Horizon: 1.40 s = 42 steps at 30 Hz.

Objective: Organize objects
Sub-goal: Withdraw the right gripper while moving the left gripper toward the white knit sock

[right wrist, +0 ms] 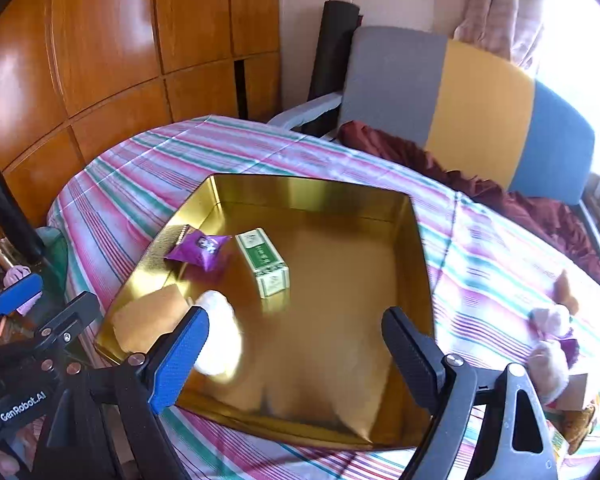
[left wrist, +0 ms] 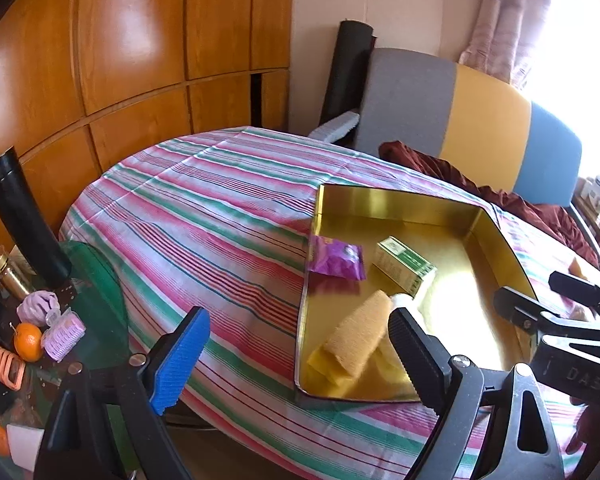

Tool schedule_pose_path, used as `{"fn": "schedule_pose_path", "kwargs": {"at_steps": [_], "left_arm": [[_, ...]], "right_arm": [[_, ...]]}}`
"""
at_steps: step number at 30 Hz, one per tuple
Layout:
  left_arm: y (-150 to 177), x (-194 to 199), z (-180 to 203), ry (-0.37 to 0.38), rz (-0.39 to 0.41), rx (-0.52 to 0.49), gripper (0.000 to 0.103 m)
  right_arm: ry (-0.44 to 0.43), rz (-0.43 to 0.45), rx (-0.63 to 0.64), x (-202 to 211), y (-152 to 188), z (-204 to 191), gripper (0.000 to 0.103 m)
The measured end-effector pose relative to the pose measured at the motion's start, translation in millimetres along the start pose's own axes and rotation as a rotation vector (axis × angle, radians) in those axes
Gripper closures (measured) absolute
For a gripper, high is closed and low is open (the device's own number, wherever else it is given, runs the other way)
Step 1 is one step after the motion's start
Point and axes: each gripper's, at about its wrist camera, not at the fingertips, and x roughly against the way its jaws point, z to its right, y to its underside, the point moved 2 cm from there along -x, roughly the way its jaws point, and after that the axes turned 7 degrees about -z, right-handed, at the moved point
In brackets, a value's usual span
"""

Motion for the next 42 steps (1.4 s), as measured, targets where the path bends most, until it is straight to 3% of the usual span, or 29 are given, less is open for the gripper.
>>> {"fn": "schedule_pose_path", "kwargs": {"at_steps": [5,11,20,28,30,35,42], "left_arm": [[3,6,20,0.025,0.006,-0.057,0.012],[7,13,53,0.079,0.009,-0.156,0.010],[7,19,106,0.186,0.000,-0.260,0.010],[11,31,176,0.280,0.024,-0.427,0.010],[13,31,195,0.305,0.020,-0.467,0.010],[20,27,249,0.365,-0.008,-0.555,0.010],[37,9,324,0.402,-0.043,-0.693,0.006]], "right_arm": [[0.023,0.009,-0.034,9,12,23,0.013],[0.059,-0.002,-0.155,15,32,78,0.013],[0.186,-0.022,-0.414,37,64,217,0.013],[0.337,0.011,-0.699,68,101,360,0.013],[0.355,0.010,-0.742,68,115,381,0.013],[0.282,0.020,-0.906,66,140,412,0.013],[0.214,0.015,-0.901,67,137,407,0.013]]}}
